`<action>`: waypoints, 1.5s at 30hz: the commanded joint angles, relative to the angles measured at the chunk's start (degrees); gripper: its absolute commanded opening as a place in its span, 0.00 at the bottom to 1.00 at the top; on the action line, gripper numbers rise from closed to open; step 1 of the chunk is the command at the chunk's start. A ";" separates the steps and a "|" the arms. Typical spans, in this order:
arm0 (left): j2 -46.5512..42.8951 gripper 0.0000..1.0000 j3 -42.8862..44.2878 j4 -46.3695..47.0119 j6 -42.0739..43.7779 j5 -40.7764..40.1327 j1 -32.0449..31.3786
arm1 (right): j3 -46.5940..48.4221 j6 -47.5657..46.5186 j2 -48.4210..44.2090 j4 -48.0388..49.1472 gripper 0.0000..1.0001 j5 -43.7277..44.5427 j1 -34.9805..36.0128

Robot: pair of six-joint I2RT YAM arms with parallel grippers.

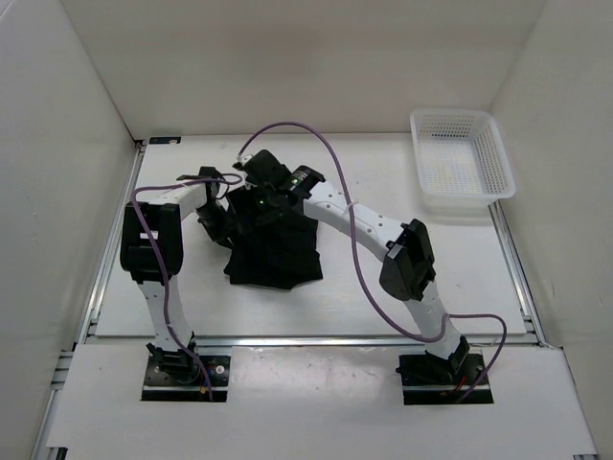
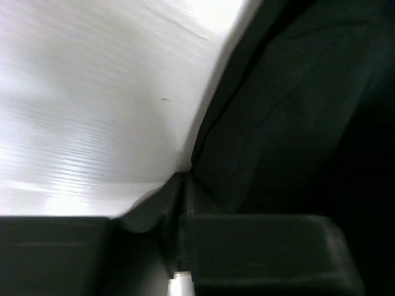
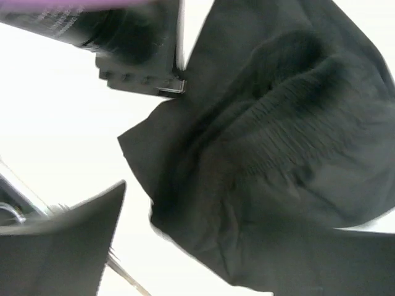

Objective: Fold and stack the shorts
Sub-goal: Fold the shorts

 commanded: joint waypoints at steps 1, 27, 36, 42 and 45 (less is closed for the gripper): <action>-1.24 0.24 -1.60 2.42 0.46 0.03 -0.39 | -7.82 -1.86 -10.69 7.43 1.00 -5.23 -1.91; 1.81 0.99 22.04 -9.97 13.82 -8.23 -11.12 | -52.25 6.58 -36.30 16.60 0.87 -0.67 -14.49; 6.91 0.95 21.43 -8.83 16.02 -4.99 -10.59 | -53.47 6.58 -36.82 16.07 0.87 -0.67 -15.54; 7.28 0.84 18.88 -7.78 17.08 0.46 -10.59 | -53.48 6.58 -36.82 16.07 0.87 -0.67 -16.07; 7.98 0.90 18.36 -8.30 17.78 0.47 -10.07 | -53.48 6.58 -36.30 16.07 0.87 -0.67 -16.07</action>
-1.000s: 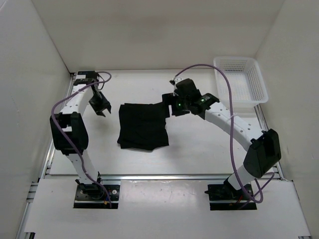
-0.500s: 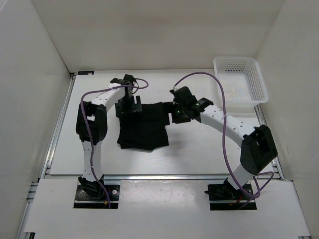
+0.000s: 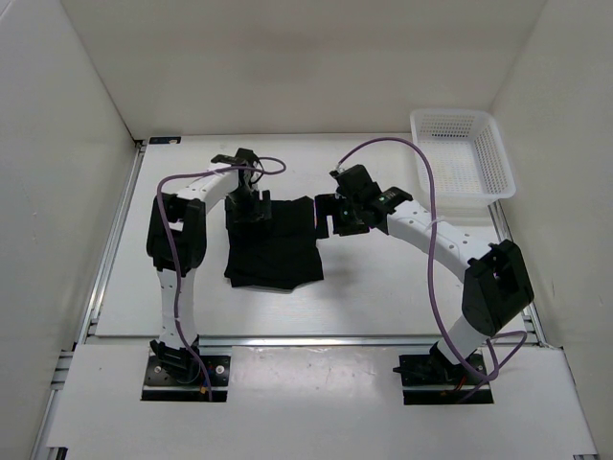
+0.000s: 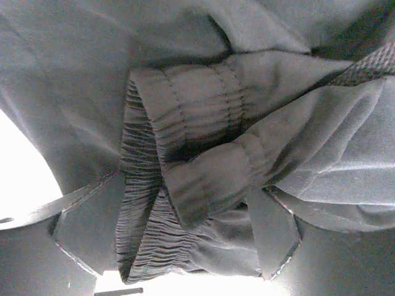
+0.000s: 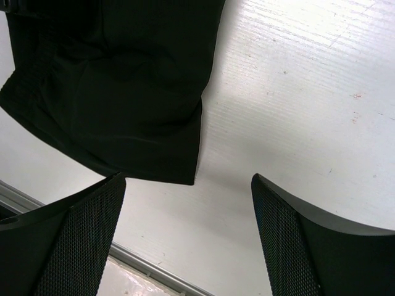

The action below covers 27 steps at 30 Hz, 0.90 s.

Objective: Fold and stack the shorts
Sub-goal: Fold the shorts

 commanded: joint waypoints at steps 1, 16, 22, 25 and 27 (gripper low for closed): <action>0.13 0.90 -0.88 0.13 2.07 3.88 0.58 | 0.20 -0.11 -1.65 -0.15 0.87 0.60 -0.36; -7.68 0.10 2.37 -3.12 -1.17 0.99 2.78 | 1.26 -0.11 -1.12 -1.20 0.87 1.13 -0.36; -16.91 0.10 2.46 -5.58 -4.52 -2.18 6.20 | 1.26 -0.11 -1.12 -1.20 0.87 2.27 -0.36; -20.17 0.10 -0.52 -4.62 -5.13 -2.18 7.87 | 1.26 -0.11 -1.12 -1.20 0.87 2.27 -0.88; -19.65 0.10 -3.60 -3.21 -5.66 -2.18 9.98 | 1.26 -0.11 -1.12 -1.20 0.87 2.27 -0.88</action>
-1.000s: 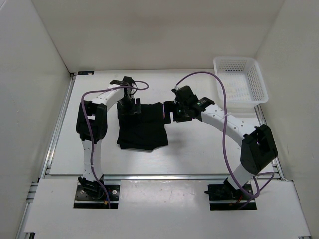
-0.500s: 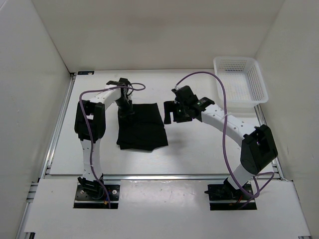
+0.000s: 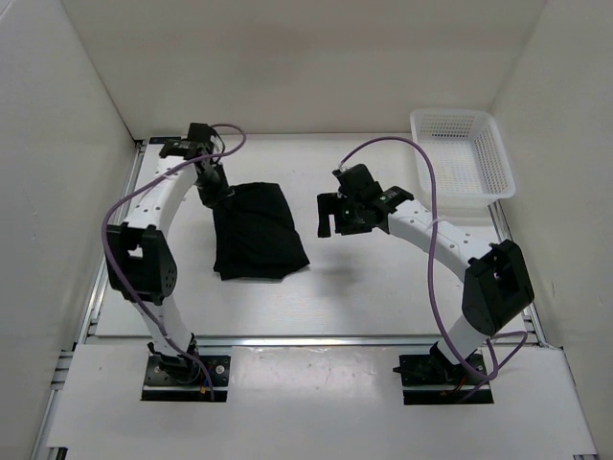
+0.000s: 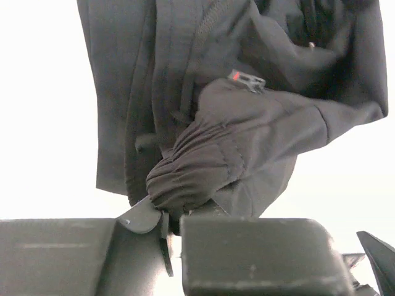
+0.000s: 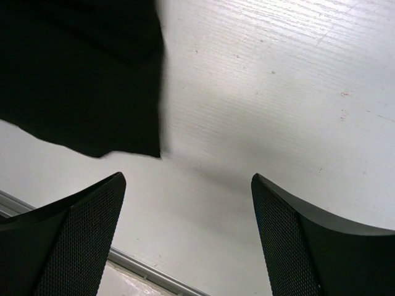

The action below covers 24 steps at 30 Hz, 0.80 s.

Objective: Fold and stack the shorts
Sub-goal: Fold the shorts

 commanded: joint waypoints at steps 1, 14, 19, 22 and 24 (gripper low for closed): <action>-1.35 0.10 -3.82 2.77 -1.55 -1.15 3.32 | 1.26 -0.13 -1.12 -0.79 0.87 0.94 -0.40; 1.22 1.00 -3.39 1.39 -4.27 -11.33 7.98 | 2.56 -1.35 0.44 -1.32 0.93 -2.38 -0.40; 1.37 1.00 -6.37 2.52 -3.67 -8.99 12.81 | 11.52 -2.85 10.72 1.15 1.00 -10.56 0.65; 4.00 1.00 -6.38 4.81 -2.35 -6.69 14.13 | 19.96 -3.47 19.68 1.15 1.00 -15.82 0.65; 8.22 1.00 -4.72 5.34 -2.34 -5.46 14.66 | 25.50 -3.47 25.84 1.67 1.00 -18.56 0.65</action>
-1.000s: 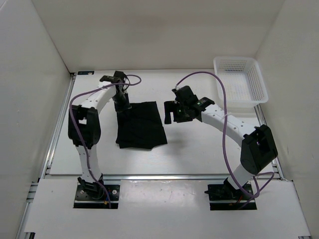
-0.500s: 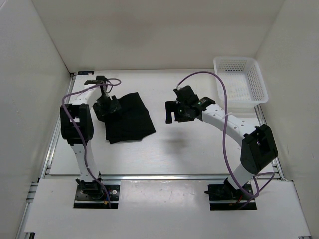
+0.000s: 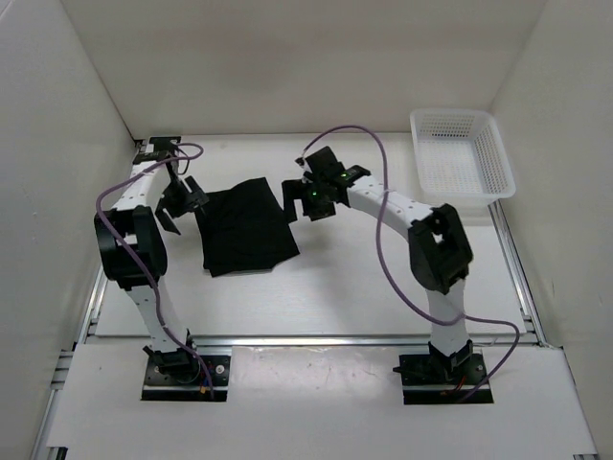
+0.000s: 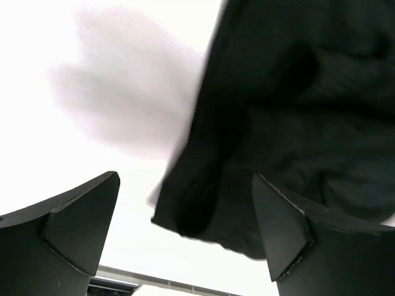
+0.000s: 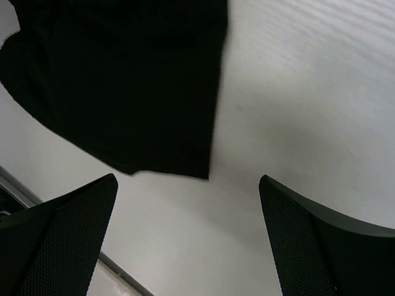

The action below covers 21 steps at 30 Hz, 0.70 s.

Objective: Fold and stack the shorts
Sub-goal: Fold the shorts

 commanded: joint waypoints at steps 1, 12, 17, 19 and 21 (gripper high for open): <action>5.34 0.99 3.21 1.23 1.35 2.53 0.57 | 6.95 -1.41 8.53 1.17 1.00 -8.14 0.35; 15.54 0.99 12.63 -0.61 1.88 4.19 1.09 | 10.31 0.34 18.31 3.18 0.62 -14.56 2.02; 18.80 0.99 17.99 -1.94 1.88 4.20 1.09 | 9.00 2.27 17.01 4.25 0.00 -11.68 2.02; 19.42 0.99 18.70 -2.46 1.88 4.90 1.09 | 5.92 2.28 14.81 4.95 0.00 -10.97 1.40; 18.03 0.99 18.70 -3.16 3.10 4.90 0.48 | 1.29 1.58 11.65 4.95 0.00 -9.49 0.09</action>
